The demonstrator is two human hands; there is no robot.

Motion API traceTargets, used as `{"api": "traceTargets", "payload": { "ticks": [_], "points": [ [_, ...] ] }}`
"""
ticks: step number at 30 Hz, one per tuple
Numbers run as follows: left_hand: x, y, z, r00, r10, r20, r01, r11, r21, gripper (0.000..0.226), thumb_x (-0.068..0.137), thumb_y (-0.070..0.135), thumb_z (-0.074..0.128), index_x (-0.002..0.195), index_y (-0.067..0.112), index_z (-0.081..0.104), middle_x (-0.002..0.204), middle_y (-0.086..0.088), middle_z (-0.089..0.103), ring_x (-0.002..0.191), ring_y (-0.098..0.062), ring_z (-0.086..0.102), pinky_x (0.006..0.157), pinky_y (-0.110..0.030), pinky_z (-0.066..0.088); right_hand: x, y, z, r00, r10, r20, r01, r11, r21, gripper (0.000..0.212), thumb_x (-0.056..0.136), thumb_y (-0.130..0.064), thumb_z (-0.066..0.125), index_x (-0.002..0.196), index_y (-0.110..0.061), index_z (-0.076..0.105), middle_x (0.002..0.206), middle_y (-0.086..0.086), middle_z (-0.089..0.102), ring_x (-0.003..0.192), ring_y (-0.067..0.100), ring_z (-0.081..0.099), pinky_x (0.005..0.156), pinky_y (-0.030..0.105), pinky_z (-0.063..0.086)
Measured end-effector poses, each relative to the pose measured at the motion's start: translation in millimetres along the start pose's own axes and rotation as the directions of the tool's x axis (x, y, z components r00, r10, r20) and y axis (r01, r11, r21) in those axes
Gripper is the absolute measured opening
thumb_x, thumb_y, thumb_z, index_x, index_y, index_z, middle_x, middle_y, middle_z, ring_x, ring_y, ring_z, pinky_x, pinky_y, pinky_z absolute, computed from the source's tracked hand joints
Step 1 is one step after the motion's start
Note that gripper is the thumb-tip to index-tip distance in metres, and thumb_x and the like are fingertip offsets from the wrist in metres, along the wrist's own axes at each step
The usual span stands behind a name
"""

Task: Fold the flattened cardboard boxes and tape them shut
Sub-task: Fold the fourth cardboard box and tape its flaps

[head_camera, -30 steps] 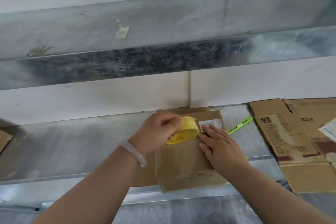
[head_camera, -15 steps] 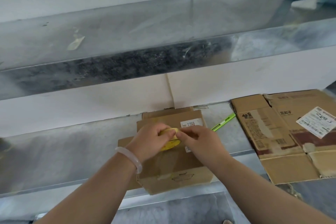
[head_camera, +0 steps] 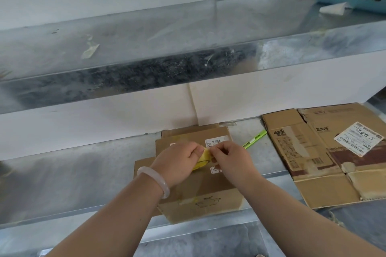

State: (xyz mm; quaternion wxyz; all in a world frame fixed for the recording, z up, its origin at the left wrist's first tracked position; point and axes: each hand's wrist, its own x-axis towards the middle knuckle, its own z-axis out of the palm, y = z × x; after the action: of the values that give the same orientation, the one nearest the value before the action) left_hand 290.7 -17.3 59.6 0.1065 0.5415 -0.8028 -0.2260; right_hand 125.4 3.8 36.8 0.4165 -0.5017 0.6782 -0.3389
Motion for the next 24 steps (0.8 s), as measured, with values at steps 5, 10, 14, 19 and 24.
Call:
{"api": "traceTargets", "payload": {
  "ticks": [5, 10, 14, 19, 24],
  "points": [
    [3, 1, -3, 0.999, 0.042, -0.002, -0.042, 0.999, 0.022, 0.043, 0.101, 0.049, 0.028, 0.075, 0.023, 0.05, 0.071, 0.004, 0.057, 0.067, -0.015, 0.056, 0.065, -0.035, 0.047, -2, -7, -5, 0.998, 0.059, -0.001, -0.057, 0.98, 0.19, 0.015, 0.093, -0.019, 0.059, 0.085, -0.013, 0.07, 0.078, 0.003, 0.072, 0.073, 0.019, 0.07, 0.077, 0.04, 0.06],
    [12, 3, -6, 0.997, 0.072, 0.035, -0.073, 0.997, 0.038, 0.042, 0.1, 0.051, 0.027, 0.071, 0.027, 0.046, 0.066, 0.006, 0.052, 0.063, -0.013, 0.052, 0.06, -0.03, 0.039, -3, -18, -14, 0.994, 0.09, 0.053, -0.105, 0.851, 0.514, 0.018, 0.094, -0.009, 0.057, 0.079, -0.005, 0.065, 0.07, 0.008, 0.067, 0.068, 0.017, 0.066, 0.078, 0.037, 0.06],
    [12, -2, -3, 0.998, 0.05, 0.047, -0.051, 0.999, 0.013, 0.036, 0.093, 0.064, 0.032, 0.083, 0.037, 0.053, 0.075, 0.01, 0.06, 0.07, -0.005, 0.057, 0.061, -0.028, 0.043, 0, -11, -16, 0.963, 0.112, 0.247, -0.249, 0.724, 0.643, 0.017, 0.096, -0.018, 0.06, 0.086, -0.004, 0.062, 0.075, 0.011, 0.059, 0.076, 0.021, 0.06, 0.08, 0.037, 0.056],
    [8, -10, -6, 0.997, -0.073, -0.034, 0.064, 0.974, -0.218, 0.06, 0.063, 0.09, 0.036, 0.081, 0.037, 0.059, 0.066, 0.018, 0.064, 0.066, 0.005, 0.06, 0.054, -0.014, 0.041, 12, 3, -11, 0.975, 0.112, 0.189, -0.197, 0.827, 0.527, 0.016, 0.09, -0.021, 0.07, 0.086, -0.006, 0.063, 0.077, 0.008, 0.065, 0.069, 0.014, 0.066, 0.08, 0.037, 0.059],
    [-2, -39, -3, 0.995, 0.048, 0.086, -0.007, 0.904, -0.428, 0.01, 0.093, 0.039, 0.058, 0.096, 0.032, 0.065, 0.083, 0.013, 0.066, 0.081, -0.005, 0.062, 0.076, -0.03, 0.051, 21, 20, -11, 0.974, 0.208, 0.091, -0.222, 0.792, 0.568, 0.016, 0.094, -0.017, 0.066, 0.093, -0.002, 0.059, 0.086, 0.014, 0.072, 0.079, 0.022, 0.072, 0.073, 0.036, 0.061]
  ]
}}
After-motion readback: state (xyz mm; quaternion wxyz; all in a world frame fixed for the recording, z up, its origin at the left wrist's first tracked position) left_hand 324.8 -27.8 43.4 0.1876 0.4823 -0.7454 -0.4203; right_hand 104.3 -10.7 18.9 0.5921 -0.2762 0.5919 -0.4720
